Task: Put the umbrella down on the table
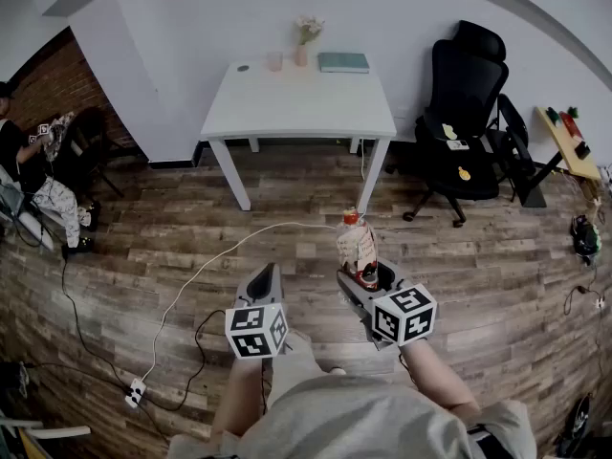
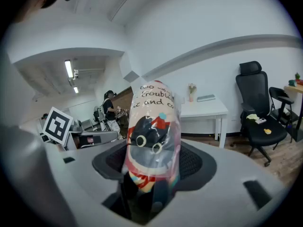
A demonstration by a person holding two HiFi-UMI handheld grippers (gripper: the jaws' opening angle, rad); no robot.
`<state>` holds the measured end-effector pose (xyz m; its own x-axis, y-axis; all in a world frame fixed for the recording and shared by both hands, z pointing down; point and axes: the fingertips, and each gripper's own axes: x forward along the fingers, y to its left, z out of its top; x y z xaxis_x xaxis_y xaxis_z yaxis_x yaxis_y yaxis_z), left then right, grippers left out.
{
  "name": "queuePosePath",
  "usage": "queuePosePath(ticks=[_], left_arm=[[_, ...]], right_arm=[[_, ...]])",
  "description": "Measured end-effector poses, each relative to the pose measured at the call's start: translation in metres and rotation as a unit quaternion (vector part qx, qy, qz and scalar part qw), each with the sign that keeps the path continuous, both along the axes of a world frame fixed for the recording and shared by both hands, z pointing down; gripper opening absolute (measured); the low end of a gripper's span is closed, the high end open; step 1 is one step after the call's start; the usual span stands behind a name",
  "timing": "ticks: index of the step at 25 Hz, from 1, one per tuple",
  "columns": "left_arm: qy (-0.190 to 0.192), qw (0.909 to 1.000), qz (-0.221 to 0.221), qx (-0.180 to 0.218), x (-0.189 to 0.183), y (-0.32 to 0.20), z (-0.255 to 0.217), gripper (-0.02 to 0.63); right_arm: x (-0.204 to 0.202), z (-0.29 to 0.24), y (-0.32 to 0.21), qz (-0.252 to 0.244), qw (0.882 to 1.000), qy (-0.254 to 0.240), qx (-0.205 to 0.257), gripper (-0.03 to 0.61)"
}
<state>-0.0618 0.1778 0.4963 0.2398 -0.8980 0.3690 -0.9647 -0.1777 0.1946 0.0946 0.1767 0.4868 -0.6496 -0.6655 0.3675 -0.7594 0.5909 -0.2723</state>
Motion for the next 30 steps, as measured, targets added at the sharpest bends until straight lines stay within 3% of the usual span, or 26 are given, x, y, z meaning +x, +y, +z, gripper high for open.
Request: queuePosePath(ticks=[5, 10, 19, 30], left_arm=[[0.001, 0.9998, 0.010, 0.016, 0.063, 0.074, -0.018, 0.009], [-0.008, 0.9996, 0.009, 0.024, 0.086, 0.117, -0.026, 0.009], [-0.009, 0.9991, -0.007, 0.042, 0.108, 0.153, -0.037, 0.009], [0.001, 0.9994, -0.016, 0.032, 0.106, 0.162, -0.036, 0.009]], right_arm=[[0.056, -0.010, 0.067, 0.021, 1.000, -0.006, 0.006, 0.275], [0.076, -0.020, 0.101, 0.025, 0.999, -0.018, 0.025, 0.275], [0.091, -0.030, 0.132, 0.023, 0.998, -0.035, 0.042, 0.275], [0.088, -0.040, 0.131, 0.023, 0.997, -0.049, 0.045, 0.275]])
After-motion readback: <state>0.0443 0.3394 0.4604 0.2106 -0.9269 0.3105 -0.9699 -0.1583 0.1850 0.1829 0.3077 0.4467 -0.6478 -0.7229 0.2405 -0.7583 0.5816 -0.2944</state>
